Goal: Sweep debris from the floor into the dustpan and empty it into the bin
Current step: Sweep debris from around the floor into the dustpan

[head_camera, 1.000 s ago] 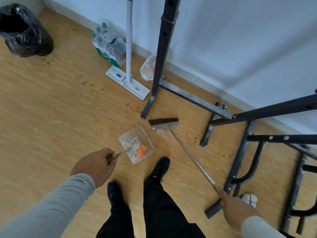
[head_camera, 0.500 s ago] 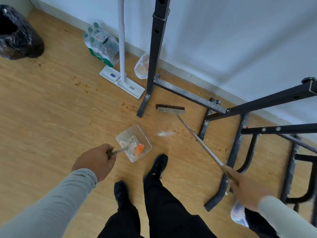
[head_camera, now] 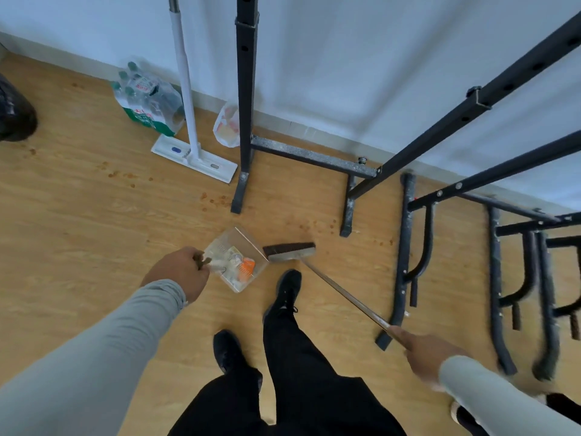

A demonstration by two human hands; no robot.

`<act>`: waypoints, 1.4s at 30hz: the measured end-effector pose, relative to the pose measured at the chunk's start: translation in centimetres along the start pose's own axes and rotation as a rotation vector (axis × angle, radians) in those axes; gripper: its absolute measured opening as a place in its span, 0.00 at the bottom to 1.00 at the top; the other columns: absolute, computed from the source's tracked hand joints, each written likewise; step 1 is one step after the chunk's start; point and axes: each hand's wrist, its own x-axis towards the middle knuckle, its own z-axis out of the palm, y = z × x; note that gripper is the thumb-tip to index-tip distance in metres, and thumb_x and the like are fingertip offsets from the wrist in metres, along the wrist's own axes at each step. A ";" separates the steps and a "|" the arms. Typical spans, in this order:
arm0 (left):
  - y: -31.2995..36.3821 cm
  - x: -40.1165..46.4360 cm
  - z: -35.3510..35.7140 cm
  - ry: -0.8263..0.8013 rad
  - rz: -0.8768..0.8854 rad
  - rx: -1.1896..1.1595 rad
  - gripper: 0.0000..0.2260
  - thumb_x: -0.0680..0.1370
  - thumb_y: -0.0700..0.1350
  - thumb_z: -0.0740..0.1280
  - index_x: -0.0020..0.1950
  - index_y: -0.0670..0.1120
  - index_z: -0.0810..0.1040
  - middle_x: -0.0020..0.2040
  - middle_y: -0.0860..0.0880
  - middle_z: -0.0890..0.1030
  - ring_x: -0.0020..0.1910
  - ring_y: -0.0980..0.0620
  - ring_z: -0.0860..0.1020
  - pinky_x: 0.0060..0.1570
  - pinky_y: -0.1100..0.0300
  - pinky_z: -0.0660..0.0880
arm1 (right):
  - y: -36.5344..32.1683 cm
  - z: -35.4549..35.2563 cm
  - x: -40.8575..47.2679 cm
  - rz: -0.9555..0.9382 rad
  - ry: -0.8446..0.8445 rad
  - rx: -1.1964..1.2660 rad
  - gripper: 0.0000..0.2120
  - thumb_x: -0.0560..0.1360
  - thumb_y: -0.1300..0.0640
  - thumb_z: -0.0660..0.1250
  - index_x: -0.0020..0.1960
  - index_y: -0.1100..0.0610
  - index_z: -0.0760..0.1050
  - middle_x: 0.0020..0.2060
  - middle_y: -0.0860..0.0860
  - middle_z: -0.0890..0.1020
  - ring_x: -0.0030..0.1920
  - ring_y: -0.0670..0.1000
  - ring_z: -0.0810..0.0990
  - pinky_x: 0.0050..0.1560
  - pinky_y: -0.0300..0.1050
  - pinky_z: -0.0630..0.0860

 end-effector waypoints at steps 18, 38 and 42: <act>-3.1 -5.2 3.5 -0.004 0.015 0.116 0.10 0.79 0.53 0.63 0.58 0.54 0.77 0.41 0.54 0.80 0.39 0.50 0.79 0.42 0.55 0.79 | -12.2 6.1 2.3 -0.023 -0.092 0.428 0.29 0.80 0.63 0.54 0.79 0.48 0.56 0.43 0.51 0.75 0.37 0.53 0.76 0.31 0.40 0.73; -3.3 -4.4 4.4 0.012 0.026 0.081 0.10 0.78 0.55 0.62 0.57 0.56 0.76 0.38 0.57 0.78 0.36 0.52 0.77 0.37 0.57 0.75 | -10.6 -3.5 -0.4 -0.068 0.074 0.381 0.22 0.83 0.48 0.54 0.76 0.35 0.61 0.39 0.47 0.76 0.30 0.50 0.74 0.24 0.38 0.70; -3.8 -4.1 4.3 0.030 0.033 0.091 0.13 0.78 0.55 0.63 0.62 0.55 0.76 0.41 0.55 0.78 0.40 0.50 0.78 0.39 0.57 0.75 | -13.8 -3.5 2.6 -0.115 0.049 0.082 0.29 0.83 0.55 0.54 0.80 0.39 0.51 0.45 0.46 0.76 0.39 0.49 0.77 0.34 0.42 0.73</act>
